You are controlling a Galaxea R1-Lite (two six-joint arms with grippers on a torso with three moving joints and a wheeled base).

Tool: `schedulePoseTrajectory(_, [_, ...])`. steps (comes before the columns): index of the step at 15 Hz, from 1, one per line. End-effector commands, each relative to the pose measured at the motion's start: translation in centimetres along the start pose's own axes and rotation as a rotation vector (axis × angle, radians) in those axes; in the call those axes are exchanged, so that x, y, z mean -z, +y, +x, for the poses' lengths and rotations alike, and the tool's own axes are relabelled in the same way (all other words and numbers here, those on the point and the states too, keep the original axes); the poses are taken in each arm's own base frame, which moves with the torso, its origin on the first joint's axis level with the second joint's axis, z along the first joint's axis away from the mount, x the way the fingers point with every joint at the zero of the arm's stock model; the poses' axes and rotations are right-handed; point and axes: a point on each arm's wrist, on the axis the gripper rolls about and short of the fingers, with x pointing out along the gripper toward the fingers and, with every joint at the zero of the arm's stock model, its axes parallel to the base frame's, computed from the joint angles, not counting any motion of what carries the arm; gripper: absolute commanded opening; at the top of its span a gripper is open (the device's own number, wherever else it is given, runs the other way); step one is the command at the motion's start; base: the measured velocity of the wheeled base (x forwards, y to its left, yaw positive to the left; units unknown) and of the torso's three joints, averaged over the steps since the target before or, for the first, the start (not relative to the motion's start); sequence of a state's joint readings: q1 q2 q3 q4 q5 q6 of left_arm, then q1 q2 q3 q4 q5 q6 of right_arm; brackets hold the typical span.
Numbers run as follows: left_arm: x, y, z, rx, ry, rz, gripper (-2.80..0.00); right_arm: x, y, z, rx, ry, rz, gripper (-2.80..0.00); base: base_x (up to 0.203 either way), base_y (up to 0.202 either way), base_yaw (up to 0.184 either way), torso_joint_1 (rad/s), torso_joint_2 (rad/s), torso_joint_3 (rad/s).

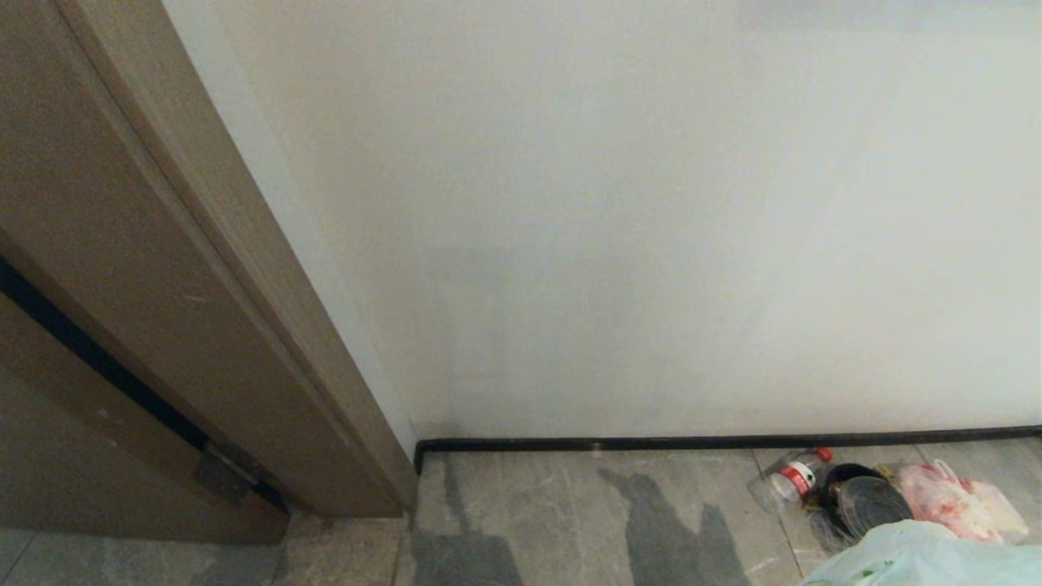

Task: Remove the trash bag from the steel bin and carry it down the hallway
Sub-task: Put the trash bag at the door

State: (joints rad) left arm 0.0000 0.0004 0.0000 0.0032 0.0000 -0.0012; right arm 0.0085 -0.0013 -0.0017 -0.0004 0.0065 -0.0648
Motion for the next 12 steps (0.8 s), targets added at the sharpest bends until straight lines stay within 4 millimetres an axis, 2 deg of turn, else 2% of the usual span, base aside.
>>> schedulePoseTrajectory(1, [0.00,0.00,0.01,0.000,0.001,0.000,-2.80,0.10,0.01,-0.29,0.002,-0.038,0.000,-2.80,0.000,0.000,0.000,0.002,0.00,-0.200])
schedulePoseTrajectory(12, [0.00,0.00,0.01,0.000,0.001,0.000,-2.80,0.07,0.01,-0.29,-0.001,-0.041,-0.001,-2.80,0.000,0.000,0.000,0.002,0.00,-0.198])
